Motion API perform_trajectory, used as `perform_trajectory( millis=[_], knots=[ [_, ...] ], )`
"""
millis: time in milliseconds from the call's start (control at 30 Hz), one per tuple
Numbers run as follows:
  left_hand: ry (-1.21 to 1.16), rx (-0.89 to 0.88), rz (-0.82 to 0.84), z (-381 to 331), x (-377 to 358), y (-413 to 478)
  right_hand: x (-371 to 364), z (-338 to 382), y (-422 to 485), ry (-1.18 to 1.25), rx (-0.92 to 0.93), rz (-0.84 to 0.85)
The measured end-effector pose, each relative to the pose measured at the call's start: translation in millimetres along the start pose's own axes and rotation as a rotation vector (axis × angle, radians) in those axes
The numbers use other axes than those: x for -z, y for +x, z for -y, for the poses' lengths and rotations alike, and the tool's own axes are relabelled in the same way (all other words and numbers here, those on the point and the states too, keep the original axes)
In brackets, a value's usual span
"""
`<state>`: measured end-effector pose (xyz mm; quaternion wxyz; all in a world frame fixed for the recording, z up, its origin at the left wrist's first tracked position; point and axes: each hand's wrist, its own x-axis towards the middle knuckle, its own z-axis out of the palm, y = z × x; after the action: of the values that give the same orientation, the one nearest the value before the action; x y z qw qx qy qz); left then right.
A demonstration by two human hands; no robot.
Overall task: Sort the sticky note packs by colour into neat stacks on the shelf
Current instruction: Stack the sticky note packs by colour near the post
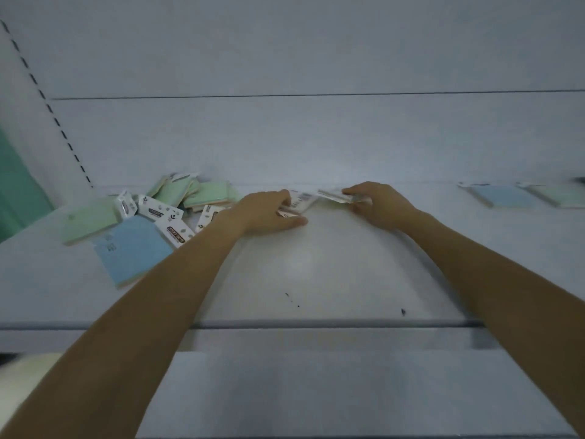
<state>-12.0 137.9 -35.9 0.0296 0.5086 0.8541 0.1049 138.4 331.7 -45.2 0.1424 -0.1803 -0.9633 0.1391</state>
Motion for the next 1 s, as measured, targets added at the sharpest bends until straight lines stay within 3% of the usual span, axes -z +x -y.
perform_trajectory(
  millis=[267, 533, 667, 800, 867, 1000],
  knots=[
    [-0.074, -0.106, 0.142, -9.9, -0.9, -2.2, -1.1, -15.5, -16.4, 0.123, -0.154, -0.134],
    [0.074, -0.21, -0.105, -12.5, -14.8, 11.2, -2.2, -19.1, -14.0, 0.262, -0.149, -0.206],
    [-0.302, -0.127, -0.333, -14.0, -6.4, 13.4, -0.5, -16.6, -13.5, 0.39, -0.148, -0.287],
    [-0.578, -0.029, -0.51, -11.6, 12.1, 25.2, 7.3, -7.1, -14.1, 0.882, -0.193, -0.339],
    [-0.739, 0.016, -0.521, -10.7, 17.7, 28.2, 10.4, -3.2, -15.0, 1.053, -0.196, -0.301],
    [-0.942, 0.093, -0.363, -9.3, 16.9, 26.4, 9.9, -3.1, -17.3, 1.103, -0.195, -0.235]
  ],
)
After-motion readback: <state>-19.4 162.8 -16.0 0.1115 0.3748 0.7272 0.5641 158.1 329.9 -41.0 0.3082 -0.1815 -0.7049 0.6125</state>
